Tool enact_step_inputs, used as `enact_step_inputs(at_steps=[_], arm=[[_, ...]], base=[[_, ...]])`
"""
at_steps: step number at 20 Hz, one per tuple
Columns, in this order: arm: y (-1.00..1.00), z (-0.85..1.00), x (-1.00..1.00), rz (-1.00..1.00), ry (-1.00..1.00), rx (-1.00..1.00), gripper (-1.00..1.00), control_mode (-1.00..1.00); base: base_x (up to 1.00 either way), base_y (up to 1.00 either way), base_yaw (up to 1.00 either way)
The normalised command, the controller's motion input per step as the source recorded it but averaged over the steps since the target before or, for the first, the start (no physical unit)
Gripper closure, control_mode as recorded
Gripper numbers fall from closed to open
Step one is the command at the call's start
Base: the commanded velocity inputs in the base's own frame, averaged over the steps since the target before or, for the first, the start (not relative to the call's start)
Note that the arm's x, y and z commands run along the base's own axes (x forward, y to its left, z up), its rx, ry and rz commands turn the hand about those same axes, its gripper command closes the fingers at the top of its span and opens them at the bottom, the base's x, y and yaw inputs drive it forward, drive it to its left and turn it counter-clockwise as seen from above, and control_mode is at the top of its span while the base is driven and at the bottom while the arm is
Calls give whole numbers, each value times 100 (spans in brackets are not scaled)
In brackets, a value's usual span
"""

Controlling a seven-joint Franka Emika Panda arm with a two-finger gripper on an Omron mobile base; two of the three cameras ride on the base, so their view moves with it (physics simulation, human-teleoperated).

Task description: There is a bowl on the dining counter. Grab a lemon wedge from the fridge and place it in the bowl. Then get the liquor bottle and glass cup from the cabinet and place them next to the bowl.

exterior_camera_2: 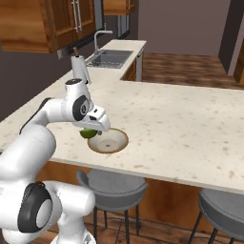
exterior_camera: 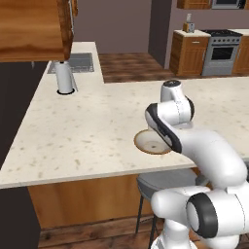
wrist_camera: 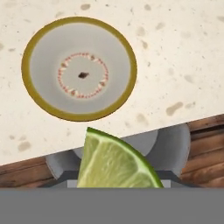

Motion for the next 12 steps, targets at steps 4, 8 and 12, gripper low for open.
enact_step_inputs(at_steps=[4, 8, 12], arm=[[0, -63, 60, 0, 0, 0, 100, -100], [0, -31, 55, 0, 0, 0, 100, -100], [0, -16, 55, 0, 0, 0, 100, -100]], base=[[0, 0, 0], [0, 0, 0], [0, 0, 0]])
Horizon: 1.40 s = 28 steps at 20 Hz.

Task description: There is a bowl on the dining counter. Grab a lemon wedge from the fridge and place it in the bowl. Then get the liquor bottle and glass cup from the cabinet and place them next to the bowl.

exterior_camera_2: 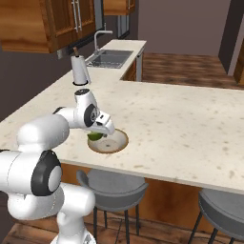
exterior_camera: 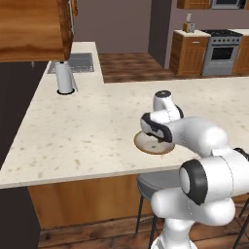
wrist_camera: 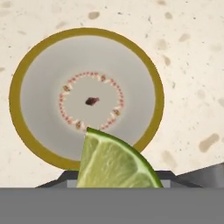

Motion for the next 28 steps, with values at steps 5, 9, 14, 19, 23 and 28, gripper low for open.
enact_step_inputs(at_steps=[5, 9, 14, 19, 23, 28], arm=[[0, -19, 61, 0, 0, 0, 100, -100], [0, -29, 37, 0, 0, 0, 100, -100], [0, -42, 18, 0, 0, 0, 100, -100], [0, -40, 23, 0, 0, 2, 100, -100], [-2, -26, 6, 0, 0, 3, 100, -100], [-11, -13, 0, 0, 0, 2, 100, -100]], base=[[0, 0, 0], [0, 0, 0], [0, 0, 0], [0, 0, 0], [0, 0, 0], [0, 0, 0]])
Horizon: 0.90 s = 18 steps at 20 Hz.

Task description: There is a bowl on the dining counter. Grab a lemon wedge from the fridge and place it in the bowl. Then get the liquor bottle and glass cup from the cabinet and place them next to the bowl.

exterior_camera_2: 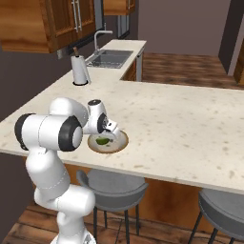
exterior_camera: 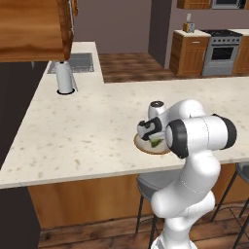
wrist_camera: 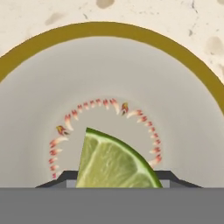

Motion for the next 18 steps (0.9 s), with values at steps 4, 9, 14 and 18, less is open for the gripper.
enact_step_inputs(at_steps=[4, 9, 14, 18], arm=[[-17, -5, 0, -2, 0, 2, -100, -100], [-7, 0, 0, -1, -1, 1, -100, -100], [0, 20, 0, 0, -9, 2, -100, -100], [2, 70, -9, 0, -16, 4, -100, -100]], base=[[0, 0, 0], [0, 0, 0], [0, 0, 0], [0, 0, 0]])
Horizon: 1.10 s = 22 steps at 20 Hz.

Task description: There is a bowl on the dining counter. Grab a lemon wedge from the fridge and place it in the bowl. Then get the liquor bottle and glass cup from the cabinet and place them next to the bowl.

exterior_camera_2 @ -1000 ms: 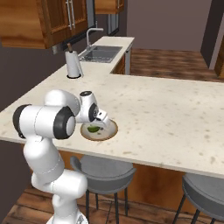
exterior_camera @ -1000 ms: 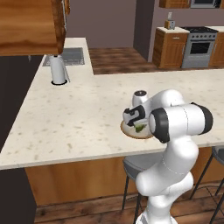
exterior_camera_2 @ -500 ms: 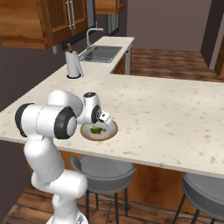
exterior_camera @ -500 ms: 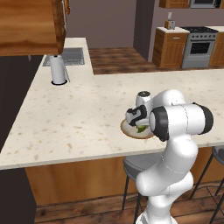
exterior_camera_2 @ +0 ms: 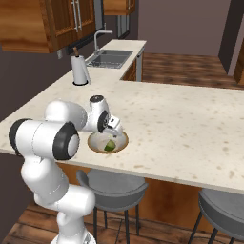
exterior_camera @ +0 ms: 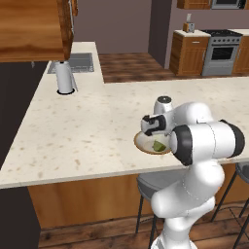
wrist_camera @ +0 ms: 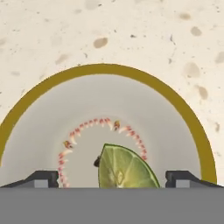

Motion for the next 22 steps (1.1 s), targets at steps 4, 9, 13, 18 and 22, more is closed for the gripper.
enact_step_inputs(at_steps=[4, 9, 13, 18, 22], arm=[[11, 99, -20, 0, -17, 7, -100, -100], [4, 100, -38, 0, -9, 4, -100, -100], [0, 100, -61, 0, 4, 0, -100, -100], [0, 79, -81, 0, 22, 0, -100, -100], [0, 42, -75, 0, 32, 0, -100, -100]], base=[[0, 0, 0], [0, 0, 0], [0, 0, 0], [0, 0, 0], [0, 0, 0]])
